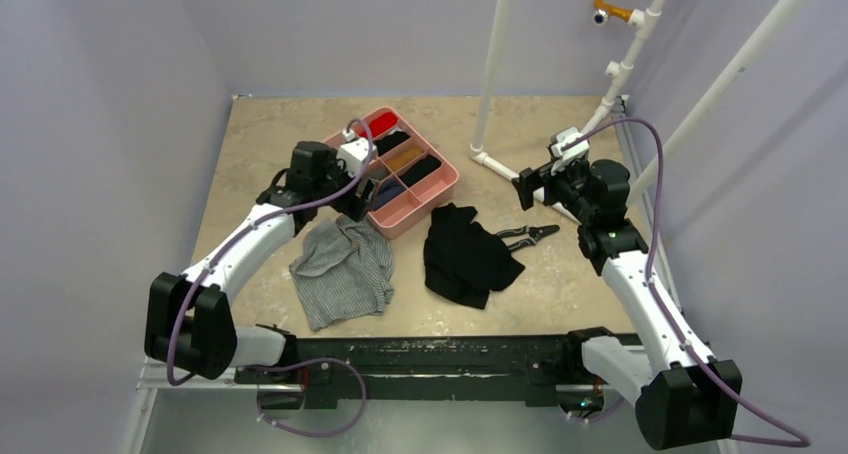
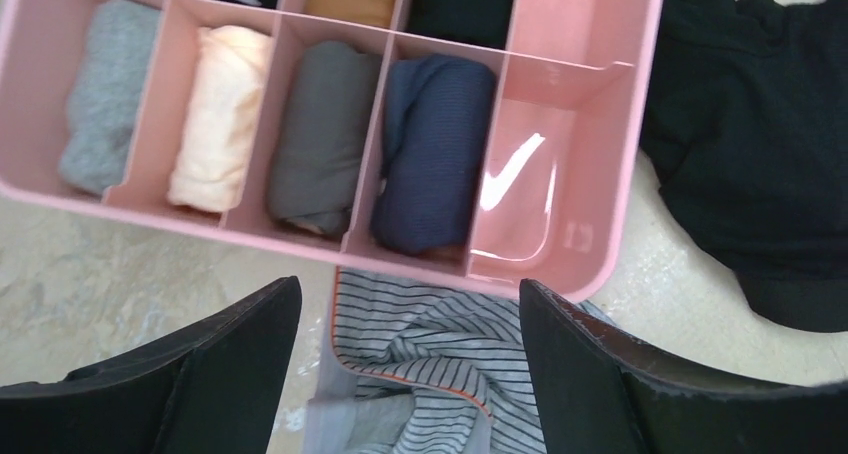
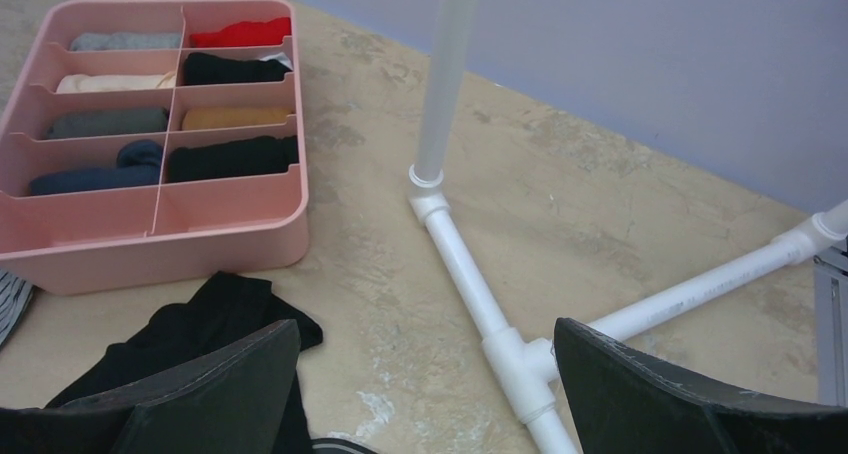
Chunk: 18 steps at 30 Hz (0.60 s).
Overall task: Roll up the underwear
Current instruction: Move the storage box to the corner of the board.
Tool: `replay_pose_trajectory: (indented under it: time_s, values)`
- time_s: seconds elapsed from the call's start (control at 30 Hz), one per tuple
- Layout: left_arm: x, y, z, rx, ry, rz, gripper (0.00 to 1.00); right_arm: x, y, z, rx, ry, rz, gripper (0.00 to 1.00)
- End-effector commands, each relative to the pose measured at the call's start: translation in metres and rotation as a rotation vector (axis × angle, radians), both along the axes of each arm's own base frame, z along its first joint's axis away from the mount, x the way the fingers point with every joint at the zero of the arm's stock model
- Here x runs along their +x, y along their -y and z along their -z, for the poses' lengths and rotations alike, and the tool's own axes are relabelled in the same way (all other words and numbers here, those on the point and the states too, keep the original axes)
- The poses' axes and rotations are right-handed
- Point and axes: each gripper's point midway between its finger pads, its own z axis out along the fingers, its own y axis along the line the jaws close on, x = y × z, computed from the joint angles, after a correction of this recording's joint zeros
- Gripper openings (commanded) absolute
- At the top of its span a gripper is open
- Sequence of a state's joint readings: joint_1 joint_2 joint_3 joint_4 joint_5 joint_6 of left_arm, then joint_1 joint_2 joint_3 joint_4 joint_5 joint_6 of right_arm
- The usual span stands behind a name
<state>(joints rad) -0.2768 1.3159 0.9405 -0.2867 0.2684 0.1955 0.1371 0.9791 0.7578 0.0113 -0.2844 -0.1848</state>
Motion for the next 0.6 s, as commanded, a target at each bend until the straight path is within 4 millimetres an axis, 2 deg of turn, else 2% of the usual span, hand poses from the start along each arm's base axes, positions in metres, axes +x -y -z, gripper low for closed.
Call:
replay_pose_trajectory:
  time_s: [0.0,0.3,0.43,0.57]
  values:
    - [0.004,0.029,-0.010,0.048,0.055,0.090,0.79,0.002,-0.003,-0.003,-0.006,0.017,-0.025,0.99]
    - [-0.015,0.089,0.016,0.147,0.002,0.266,0.77,0.002,-0.003,0.002,-0.014,0.007,-0.029,0.99]
    - [-0.024,0.109,0.025,0.165,-0.029,0.328,0.69,0.002,-0.003,0.002,-0.016,0.009,-0.028,0.99]
    - [-0.024,0.112,0.038,0.211,-0.074,0.348,0.53,0.001,-0.002,0.002,-0.017,0.010,-0.029,0.99]
